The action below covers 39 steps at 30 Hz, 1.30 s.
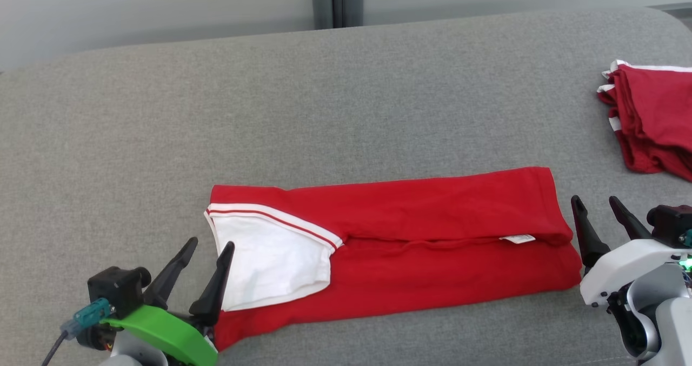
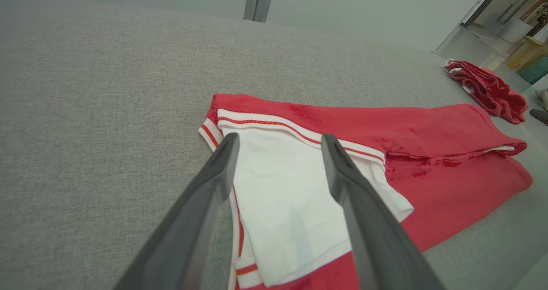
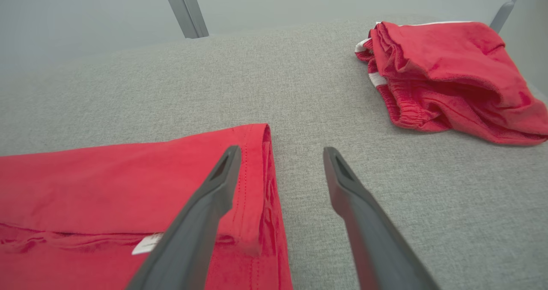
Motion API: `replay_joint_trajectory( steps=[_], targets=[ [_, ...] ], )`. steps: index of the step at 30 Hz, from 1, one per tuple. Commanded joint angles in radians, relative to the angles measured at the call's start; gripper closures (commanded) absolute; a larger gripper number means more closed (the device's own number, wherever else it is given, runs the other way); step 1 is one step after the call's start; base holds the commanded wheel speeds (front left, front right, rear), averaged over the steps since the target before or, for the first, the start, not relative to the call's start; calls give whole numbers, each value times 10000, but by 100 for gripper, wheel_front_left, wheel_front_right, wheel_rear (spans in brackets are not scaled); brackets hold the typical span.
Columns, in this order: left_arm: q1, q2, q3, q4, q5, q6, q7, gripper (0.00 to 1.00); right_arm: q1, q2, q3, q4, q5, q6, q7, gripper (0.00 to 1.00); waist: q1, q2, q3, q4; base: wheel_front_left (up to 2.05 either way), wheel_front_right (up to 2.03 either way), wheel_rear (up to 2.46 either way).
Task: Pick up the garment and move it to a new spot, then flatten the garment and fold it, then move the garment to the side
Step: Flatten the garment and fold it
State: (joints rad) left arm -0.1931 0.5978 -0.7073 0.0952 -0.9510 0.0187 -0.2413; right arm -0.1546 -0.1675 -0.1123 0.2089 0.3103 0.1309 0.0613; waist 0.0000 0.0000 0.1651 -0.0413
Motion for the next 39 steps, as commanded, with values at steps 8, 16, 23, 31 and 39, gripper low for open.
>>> replay_joint_trajectory(
  steps=[8,16,23,31,39],
  targets=[
    [322,-793,585,-125,777,454,-246,0,-160,477,-166,635,-299,-6,-42,0,0,0,-341,171,0,0,0],
    [597,-1454,1498,-135,1244,449,-245,0,-772,701,-224,2403,-468,-6,-804,0,0,0,-66,359,0,0,0],
    [905,-1941,2284,-71,1643,430,-246,0,-1129,747,-159,4047,-1023,-8,-1677,0,0,0,11,442,0,0,0],
    [1049,-2415,2974,90,2379,203,-240,0,-1781,779,169,5260,-1023,-8,-2031,100,0,0,-15,188,0,0,0],
    [1177,-2871,3412,437,2744,-114,-240,0,-2382,-230,-172,5114,-840,-14,-2004,100,0,0,-258,-99,0,0,0]
  ],
)
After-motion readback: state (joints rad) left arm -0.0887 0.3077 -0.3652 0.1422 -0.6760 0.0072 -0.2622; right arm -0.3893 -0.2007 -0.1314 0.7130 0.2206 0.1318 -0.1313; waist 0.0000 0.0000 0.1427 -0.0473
